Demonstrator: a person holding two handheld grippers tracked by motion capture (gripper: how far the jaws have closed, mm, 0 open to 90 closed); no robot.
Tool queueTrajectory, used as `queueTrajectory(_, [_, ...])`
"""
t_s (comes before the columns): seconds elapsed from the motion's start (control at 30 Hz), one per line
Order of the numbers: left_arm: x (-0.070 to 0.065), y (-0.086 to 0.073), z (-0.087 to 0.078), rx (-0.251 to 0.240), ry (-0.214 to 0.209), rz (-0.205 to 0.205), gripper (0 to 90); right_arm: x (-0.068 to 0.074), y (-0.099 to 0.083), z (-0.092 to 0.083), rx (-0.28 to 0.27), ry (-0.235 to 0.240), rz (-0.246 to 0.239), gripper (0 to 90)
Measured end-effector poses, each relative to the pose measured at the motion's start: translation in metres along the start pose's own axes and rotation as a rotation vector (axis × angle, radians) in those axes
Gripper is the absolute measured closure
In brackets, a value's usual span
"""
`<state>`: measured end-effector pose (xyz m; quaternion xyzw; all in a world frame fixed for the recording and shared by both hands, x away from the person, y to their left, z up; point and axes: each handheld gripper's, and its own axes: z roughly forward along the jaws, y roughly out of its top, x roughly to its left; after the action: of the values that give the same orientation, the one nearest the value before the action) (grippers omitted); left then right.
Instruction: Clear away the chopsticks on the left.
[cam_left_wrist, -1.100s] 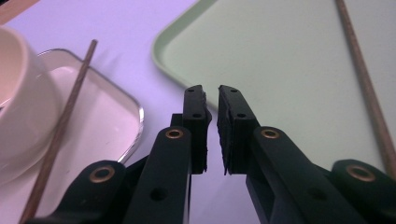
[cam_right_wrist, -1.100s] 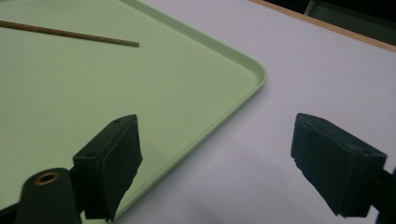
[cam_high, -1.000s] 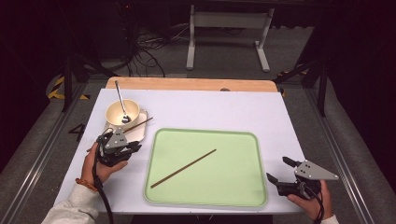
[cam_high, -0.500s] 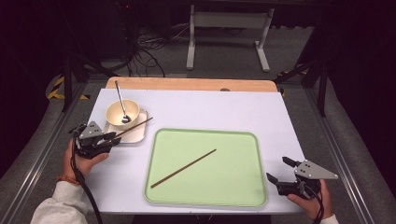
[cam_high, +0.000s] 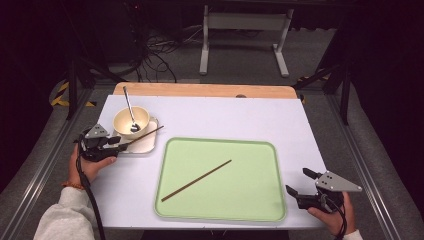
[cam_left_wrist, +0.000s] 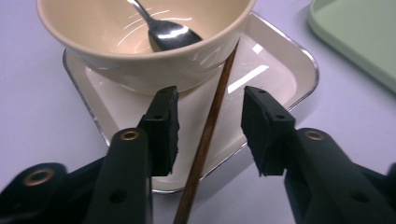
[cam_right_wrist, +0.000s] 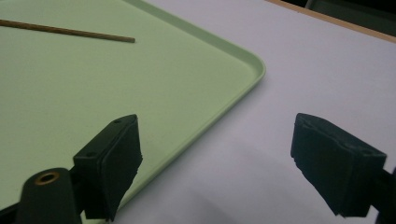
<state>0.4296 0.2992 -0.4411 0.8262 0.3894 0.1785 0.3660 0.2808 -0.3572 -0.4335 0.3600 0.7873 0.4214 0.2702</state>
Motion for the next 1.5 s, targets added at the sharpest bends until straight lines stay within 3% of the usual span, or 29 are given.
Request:
queueTrajectory(0.27, [0.004, -0.002, 0.013, 0.06, -0.044, -0.002, 70.8, 0.002, 0.0, -0.001, 0.004, -0.004, -0.002, 16.4])
queueTrajectory(0.47, [0.002, -0.002, 0.017, 0.063, -0.075, -0.011, 80.2, 0.002, -0.001, -0.002, 0.005, -0.003, -0.003, 16.4])
queueTrajectory(0.67, [-0.005, 0.003, 0.018, 0.06, -0.095, 0.02, 85.2, 0.002, -0.001, -0.003, 0.003, -0.005, -0.004, 16.5])
queueTrajectory(1.27, [-0.022, 0.006, -0.005, -0.041, -0.124, -0.024, 85.3, 0.002, 0.004, 0.003, -0.003, 0.011, -0.016, 16.5])
queueTrajectory(1.5, [-0.035, 0.009, -0.016, -0.085, -0.134, -0.01, 85.3, 0.003, 0.008, 0.009, -0.005, 0.028, -0.029, 16.5])
